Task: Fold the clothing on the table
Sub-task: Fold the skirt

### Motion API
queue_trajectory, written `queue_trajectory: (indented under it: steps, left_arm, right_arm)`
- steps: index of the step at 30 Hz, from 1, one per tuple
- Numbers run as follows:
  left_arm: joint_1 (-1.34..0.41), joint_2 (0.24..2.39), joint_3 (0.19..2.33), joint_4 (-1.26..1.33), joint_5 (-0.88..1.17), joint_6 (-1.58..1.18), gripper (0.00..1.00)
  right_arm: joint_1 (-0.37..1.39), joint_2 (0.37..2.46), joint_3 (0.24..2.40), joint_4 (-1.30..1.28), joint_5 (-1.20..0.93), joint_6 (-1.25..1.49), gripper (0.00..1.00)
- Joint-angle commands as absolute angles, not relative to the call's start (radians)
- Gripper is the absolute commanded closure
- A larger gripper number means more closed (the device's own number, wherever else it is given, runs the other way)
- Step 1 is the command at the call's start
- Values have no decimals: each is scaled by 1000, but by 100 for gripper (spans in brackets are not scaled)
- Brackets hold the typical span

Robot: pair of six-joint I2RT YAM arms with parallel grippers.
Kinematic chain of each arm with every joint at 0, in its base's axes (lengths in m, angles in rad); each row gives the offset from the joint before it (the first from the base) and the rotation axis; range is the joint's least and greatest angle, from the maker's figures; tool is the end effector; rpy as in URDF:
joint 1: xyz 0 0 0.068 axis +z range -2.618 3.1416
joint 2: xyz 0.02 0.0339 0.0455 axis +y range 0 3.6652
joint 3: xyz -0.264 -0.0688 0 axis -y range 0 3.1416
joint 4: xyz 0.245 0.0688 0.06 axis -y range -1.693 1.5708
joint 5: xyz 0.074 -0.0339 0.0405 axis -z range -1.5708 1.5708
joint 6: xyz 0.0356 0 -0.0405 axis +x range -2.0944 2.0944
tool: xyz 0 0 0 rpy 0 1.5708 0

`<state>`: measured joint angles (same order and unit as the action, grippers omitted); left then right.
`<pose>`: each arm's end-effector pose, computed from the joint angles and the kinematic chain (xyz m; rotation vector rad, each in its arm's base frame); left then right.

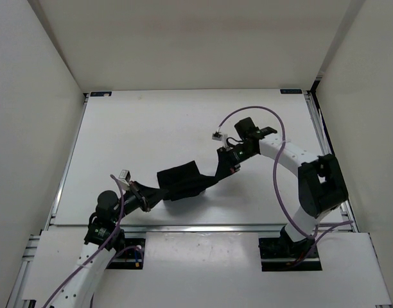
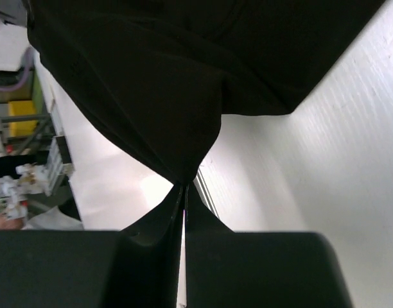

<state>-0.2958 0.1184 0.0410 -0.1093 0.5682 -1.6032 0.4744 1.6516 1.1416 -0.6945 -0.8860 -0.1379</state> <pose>0.0986 -0.0501 0.1663 -0.8683 1.9641 -1.7614 0.2712 0.1702 0.2193 -1.0165 2.4463 1.3162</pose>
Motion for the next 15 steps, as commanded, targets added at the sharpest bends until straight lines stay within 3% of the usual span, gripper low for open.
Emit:
queue_trajectory:
  steps: [1, 11, 15]
  left_arm:
    - [-278, 89, -98, -58, 502, -1641, 100]
    - [-239, 72, -186, -11, 474, -1677, 100]
    - [-210, 66, -206, -14, 448, -1660, 92]
  right_arm:
    - [426, 1706, 1212, -767, -824, -170, 100]
    - [440, 1841, 1301, -741, -827, -156, 100]
    - [431, 1943, 1411, -706, -847, -107, 100]
